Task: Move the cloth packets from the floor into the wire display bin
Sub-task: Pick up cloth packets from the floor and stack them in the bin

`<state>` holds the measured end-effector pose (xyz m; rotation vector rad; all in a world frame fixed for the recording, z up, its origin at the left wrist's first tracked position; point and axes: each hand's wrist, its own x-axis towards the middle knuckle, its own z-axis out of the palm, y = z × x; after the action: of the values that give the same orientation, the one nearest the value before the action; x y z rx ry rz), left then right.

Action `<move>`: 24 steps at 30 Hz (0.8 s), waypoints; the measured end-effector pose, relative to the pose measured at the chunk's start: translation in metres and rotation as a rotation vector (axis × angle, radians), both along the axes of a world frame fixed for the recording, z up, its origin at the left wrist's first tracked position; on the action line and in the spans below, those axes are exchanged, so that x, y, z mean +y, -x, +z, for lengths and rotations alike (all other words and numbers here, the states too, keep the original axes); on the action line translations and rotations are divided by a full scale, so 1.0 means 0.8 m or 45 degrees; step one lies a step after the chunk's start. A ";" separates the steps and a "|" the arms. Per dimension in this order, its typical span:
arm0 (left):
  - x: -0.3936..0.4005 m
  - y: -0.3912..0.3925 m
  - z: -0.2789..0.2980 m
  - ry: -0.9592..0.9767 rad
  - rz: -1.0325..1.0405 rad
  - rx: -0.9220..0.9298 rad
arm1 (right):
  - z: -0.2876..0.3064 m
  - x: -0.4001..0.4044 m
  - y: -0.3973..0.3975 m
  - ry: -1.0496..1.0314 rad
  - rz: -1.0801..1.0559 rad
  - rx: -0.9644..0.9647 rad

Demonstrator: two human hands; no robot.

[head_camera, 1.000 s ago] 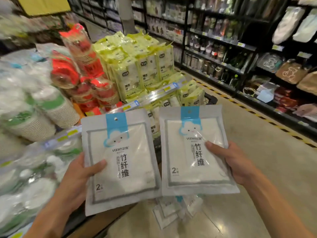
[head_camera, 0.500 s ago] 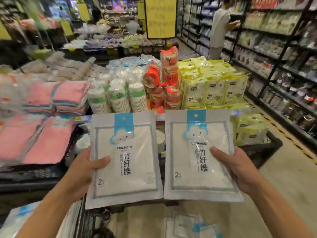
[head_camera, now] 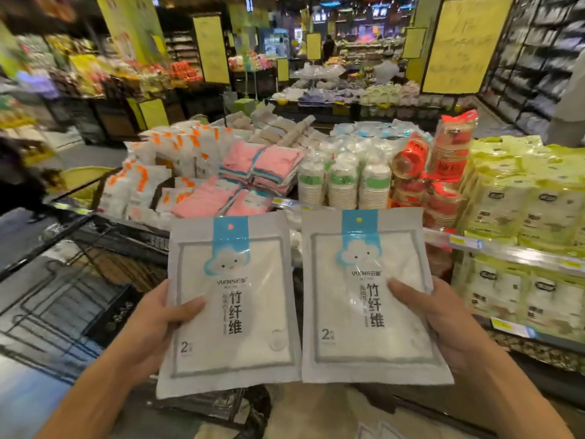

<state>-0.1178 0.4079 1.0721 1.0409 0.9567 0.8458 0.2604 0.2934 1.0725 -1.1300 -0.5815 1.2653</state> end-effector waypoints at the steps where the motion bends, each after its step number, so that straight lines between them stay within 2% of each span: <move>1: -0.005 0.023 -0.001 -0.008 0.054 0.009 | 0.005 0.009 0.018 -0.004 0.046 -0.007; 10: -0.062 0.263 -0.004 -0.025 0.450 -0.032 | 0.021 0.077 0.245 -0.022 0.340 -0.029; 15: -0.080 0.391 -0.005 -0.060 0.554 0.013 | 0.013 0.104 0.373 0.002 0.445 -0.013; 19: -0.084 0.470 -0.014 -0.041 0.625 -0.023 | 0.005 0.125 0.450 0.024 0.476 -0.074; 24: -0.062 0.522 -0.023 -0.040 0.669 -0.025 | -0.007 0.156 0.501 0.063 0.514 -0.100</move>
<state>-0.5354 0.3582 1.0538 0.8120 1.2261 1.3021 -0.1407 0.4183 1.0670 -1.1422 -0.8729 1.5907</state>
